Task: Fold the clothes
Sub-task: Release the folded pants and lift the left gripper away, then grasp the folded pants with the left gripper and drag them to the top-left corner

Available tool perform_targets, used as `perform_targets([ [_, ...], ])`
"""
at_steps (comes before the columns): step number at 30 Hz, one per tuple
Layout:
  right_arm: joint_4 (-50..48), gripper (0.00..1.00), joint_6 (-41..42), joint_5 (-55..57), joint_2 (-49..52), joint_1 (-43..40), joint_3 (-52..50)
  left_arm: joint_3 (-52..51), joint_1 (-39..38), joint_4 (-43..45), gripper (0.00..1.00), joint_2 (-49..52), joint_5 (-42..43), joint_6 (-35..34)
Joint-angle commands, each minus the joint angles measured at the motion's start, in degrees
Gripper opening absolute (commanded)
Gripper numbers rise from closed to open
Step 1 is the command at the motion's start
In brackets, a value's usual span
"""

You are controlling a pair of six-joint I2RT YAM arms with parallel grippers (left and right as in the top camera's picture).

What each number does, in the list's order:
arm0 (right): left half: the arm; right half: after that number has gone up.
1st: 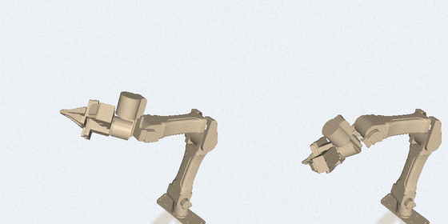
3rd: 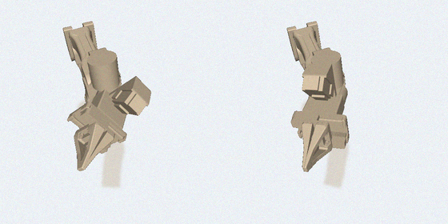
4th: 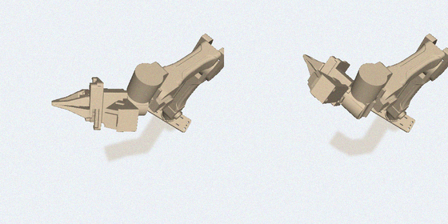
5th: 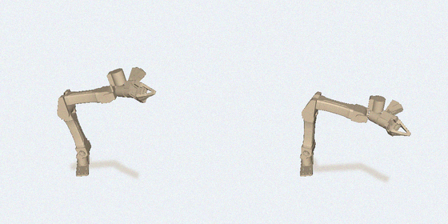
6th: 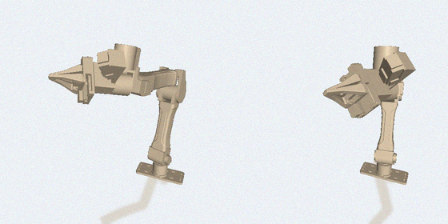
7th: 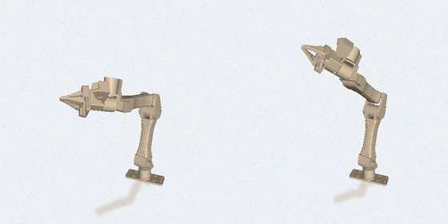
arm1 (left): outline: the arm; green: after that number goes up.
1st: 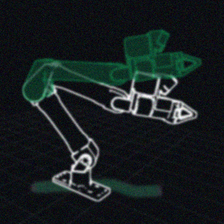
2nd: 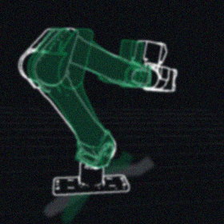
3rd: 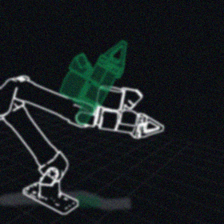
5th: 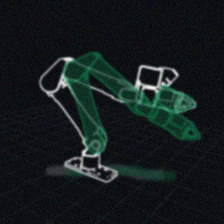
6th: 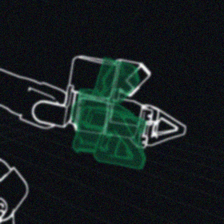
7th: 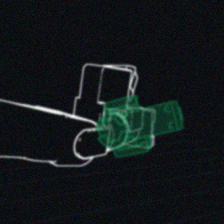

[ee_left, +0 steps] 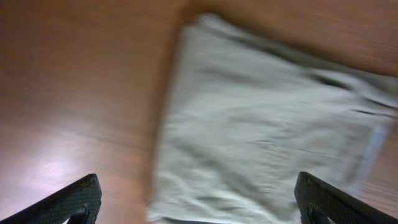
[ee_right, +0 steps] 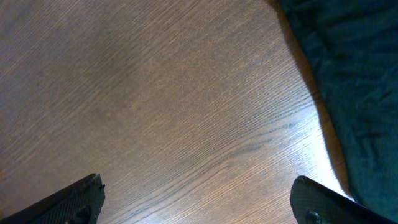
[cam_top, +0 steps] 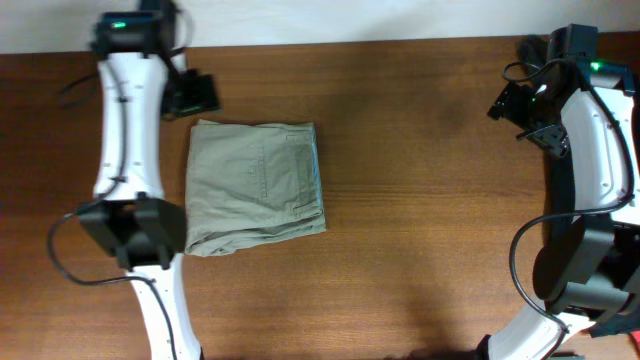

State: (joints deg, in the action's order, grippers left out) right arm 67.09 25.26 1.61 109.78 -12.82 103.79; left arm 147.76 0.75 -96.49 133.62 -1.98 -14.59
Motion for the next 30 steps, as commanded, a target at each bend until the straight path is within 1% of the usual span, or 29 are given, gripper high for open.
perform_targets([
  [1, 0.0, 0.99, 0.0, 0.5, -0.7, 0.0, 0.7, -6.5, 6.9, -0.2, 0.99, 0.4, 8.7, 8.6],
  [3, 0.0, 0.99, 0.0, 0.5, -0.7, 0.0, 0.7, -11.1, 9.2, -0.2, 0.99, 0.4, 13.4, 13.5],
  [5, 0.0, 0.99, 0.0, 0.5, -0.7, 0.0, 0.7, -16.0, 10.4, 1.4, 0.99, 0.4, 14.4, 16.5],
  [7, 0.0, 0.99, 0.0, 0.5, -0.7, 0.0, 0.7, -22.8, 10.7, 6.1, 0.99, 0.4, 16.6, 20.0],
  [8, 0.0, 0.99, 0.0, 0.5, -0.7, 0.0, 0.7, -26.6, 10.6, 9.2, 0.99, 0.4, 19.2, 21.8],
  [11, 0.0, 0.99, 0.0, 0.5, -0.7, 0.0, 0.7, -32.9, 10.6, 14.4, 0.99, 0.4, 22.2, 22.0],
  [14, 0.0, 0.99, 0.0, 0.5, -0.7, 0.0, 0.7, -38.7, 10.7, 18.7, 0.99, 0.4, 22.2, 22.0],
  [18, 0.0, 0.99, 0.0, 0.5, -0.7, 0.0, 0.7, -43.5, 10.6, 22.3, 0.99, 0.4, 22.3, 22.0],
  [19, 0.0, 0.99, 0.0, 0.5, -0.7, 0.0, 0.7, -44.4, 10.6, 22.7, 0.99, 0.4, 22.9, 22.7],
  [21, 0.0, 0.99, 0.0, 0.5, -0.7, 0.0, 0.7, -45.8, 10.5, 22.8, 0.98, 0.4, 26.9, 26.7],
  [22, 0.0, 0.99, 0.0, 0.5, -0.7, 0.0, 0.7, -46.3, 10.4, 23.0, 0.95, 0.4, 28.4, 27.7],
  [23, 0.0, 0.99, 0.0, 0.5, -0.7, 0.0, 0.7, -46.9, 10.3, 23.3, 0.84, 0.4, 29.5, 28.2],
  [24, 0.0, 0.99, 0.0, 0.5, -0.7, 0.0, 0.7, -47.4, 10.2, 23.8, 0.79, 0.4, 29.9, 28.2],
  [26, 0.0, 0.99, 0.0, 0.5, -0.7, 0.0, 0.7, -48.3, 9.8, 24.9, 0.52, 0.4, 29.9, 28.1],
  [28, 0.0, 0.99, 0.0, 0.5, -0.7, 0.0, 0.7, -49.0, 9.6, 26.8, 0.34, 0.4, 29.9, 26.3],
  [29, 0.0, 0.99, 0.0, 0.5, -0.7, 0.0, 0.7, -49.4, 9.5, 28.8, 0.27, 0.4, 29.9, 23.9],
  [30, 0.0, 0.99, 0.0, 0.5, -0.7, 0.0, 0.7, -49.6, 9.5, 30.4, 0.18, 0.4, 29.9, 21.7],
])
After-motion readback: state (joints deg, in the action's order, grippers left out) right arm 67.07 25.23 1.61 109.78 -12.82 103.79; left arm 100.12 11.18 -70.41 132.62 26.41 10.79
